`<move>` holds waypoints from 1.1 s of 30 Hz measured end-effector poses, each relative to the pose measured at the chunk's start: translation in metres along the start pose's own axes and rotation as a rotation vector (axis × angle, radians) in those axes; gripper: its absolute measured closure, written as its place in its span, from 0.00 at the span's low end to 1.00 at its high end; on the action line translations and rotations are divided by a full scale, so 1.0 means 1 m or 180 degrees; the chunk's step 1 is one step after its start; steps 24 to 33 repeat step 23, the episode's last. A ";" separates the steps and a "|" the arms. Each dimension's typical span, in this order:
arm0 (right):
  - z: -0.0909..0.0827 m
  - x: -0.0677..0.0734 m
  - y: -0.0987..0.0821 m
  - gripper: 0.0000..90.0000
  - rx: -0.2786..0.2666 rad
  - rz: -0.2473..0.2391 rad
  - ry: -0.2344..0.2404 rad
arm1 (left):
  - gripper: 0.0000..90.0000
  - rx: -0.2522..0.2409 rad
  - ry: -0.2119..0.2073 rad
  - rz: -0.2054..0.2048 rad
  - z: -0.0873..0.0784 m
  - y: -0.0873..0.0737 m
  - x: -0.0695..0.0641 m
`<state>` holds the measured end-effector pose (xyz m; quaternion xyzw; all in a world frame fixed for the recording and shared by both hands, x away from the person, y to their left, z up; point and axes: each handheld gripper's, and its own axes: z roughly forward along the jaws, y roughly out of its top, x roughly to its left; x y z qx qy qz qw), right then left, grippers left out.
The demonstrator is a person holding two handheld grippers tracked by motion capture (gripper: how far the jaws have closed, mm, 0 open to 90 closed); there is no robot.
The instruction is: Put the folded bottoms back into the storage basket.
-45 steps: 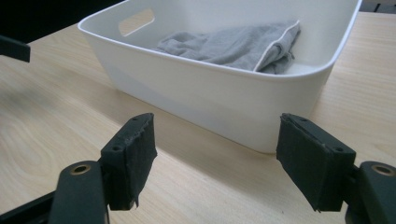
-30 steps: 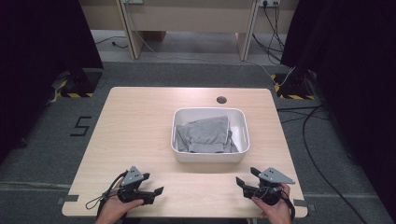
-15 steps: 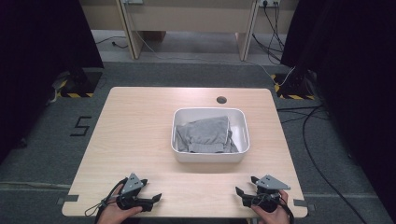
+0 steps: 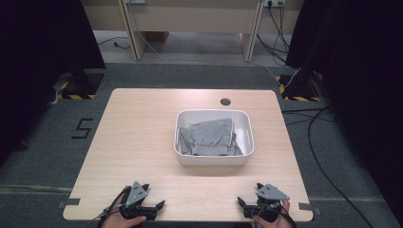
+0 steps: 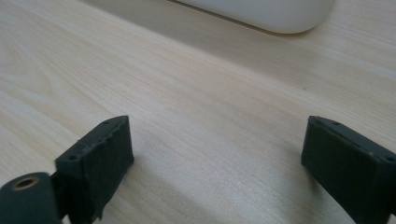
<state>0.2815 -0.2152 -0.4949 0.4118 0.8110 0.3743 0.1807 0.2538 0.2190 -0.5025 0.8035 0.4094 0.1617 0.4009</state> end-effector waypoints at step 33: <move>0.002 0.000 -0.002 0.09 -0.0081 -0.0065 0.0082 | 0.13 0.0006 -0.0046 0.0036 0.000 0.000 0.001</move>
